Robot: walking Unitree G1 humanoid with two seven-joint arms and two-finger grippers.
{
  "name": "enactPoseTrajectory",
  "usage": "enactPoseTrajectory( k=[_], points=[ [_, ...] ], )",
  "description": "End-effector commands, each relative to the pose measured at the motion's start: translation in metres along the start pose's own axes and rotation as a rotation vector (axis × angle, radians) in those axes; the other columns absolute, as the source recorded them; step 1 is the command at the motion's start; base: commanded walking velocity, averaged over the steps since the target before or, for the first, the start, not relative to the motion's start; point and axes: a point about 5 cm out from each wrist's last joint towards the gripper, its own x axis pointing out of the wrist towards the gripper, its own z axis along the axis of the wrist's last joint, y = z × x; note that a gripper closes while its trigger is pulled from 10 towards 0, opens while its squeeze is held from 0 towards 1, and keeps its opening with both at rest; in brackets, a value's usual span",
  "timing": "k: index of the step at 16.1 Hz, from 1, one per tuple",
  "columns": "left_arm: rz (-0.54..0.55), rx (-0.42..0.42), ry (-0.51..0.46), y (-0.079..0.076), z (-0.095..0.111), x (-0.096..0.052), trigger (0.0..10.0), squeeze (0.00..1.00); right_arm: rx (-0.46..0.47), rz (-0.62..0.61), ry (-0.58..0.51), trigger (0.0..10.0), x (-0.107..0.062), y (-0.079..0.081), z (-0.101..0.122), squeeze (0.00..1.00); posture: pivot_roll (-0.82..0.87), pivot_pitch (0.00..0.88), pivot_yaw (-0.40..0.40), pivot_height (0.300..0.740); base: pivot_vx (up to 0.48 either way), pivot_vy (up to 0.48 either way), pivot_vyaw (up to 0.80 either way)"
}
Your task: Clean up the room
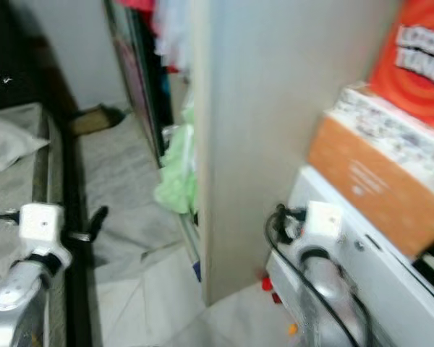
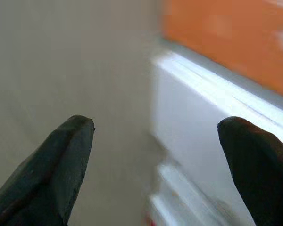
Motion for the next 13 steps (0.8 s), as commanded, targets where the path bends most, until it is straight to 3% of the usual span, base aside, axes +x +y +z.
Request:
enactPoseTrajectory(
  k=[1,8,13],
  points=[
    [0.012,0.011,-0.003,0.0053,0.0027,-0.0011,10.0,0.0,0.015,0.026,-0.018,10.0,0.0014,0.0071,0.0065,0.0,-0.04,0.0,-0.05,0.74,0.0,0.0,0.0],
    [0.005,0.006,0.001,0.0042,0.002,-0.0013,10.0,0.0,0.023,0.03,-0.014,10.0,0.0032,0.0089,0.007,0.0,-0.04,0.0,-0.046,0.74,0.0,0.0,0.0],
    [0.006,0.007,0.004,0.0052,0.0023,-0.0002,10.0,0.0,0.027,0.03,-0.015,10.0,0.0041,0.01,0.0073,0.0,-0.04,0.0,-0.045,0.74,-0.311,0.0,0.0]
  ],
)
